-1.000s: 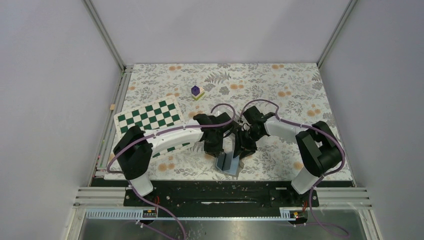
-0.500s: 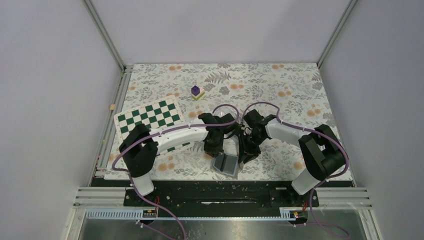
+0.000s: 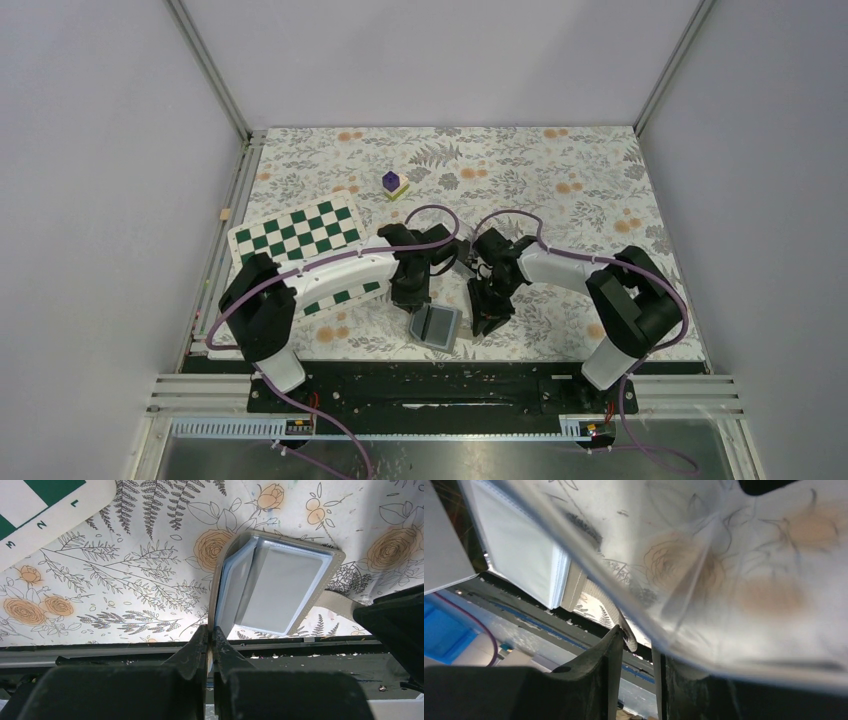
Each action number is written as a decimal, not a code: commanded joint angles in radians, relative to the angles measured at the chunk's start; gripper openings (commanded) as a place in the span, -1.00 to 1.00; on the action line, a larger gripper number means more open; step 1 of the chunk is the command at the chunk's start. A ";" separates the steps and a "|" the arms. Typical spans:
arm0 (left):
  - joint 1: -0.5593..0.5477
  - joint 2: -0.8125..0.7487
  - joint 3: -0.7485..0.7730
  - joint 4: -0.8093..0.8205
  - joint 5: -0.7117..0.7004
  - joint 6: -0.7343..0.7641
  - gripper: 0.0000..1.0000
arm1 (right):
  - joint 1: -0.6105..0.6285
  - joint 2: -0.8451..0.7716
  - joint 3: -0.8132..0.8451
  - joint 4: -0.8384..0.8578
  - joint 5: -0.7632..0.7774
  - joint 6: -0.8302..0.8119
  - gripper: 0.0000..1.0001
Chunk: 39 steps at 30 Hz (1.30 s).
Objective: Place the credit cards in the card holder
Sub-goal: Close the card holder at the corner of the board.
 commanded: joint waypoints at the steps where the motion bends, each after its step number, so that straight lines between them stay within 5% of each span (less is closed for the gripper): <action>1: -0.003 -0.038 0.011 -0.005 -0.010 -0.017 -1.00 | 0.030 0.028 0.035 -0.027 0.076 -0.006 -0.31; 10: -0.040 0.051 0.089 0.002 0.038 -0.003 -0.96 | 0.038 0.035 0.027 -0.010 0.045 0.004 -0.42; 18: -0.054 0.055 0.075 0.099 0.167 -0.006 -0.55 | 0.038 0.036 0.017 0.019 -0.008 0.022 -1.00; 26: -0.054 0.029 -0.059 0.376 0.401 -0.037 -0.14 | 0.038 0.012 0.019 0.015 -0.011 0.037 -1.00; 32: -0.046 0.055 -0.153 0.535 0.504 -0.072 -0.12 | 0.039 -0.018 0.035 0.009 -0.036 0.054 -0.94; 39: -0.011 0.052 -0.264 0.684 0.568 -0.095 -0.21 | 0.035 -0.057 0.069 -0.004 -0.060 0.074 -0.61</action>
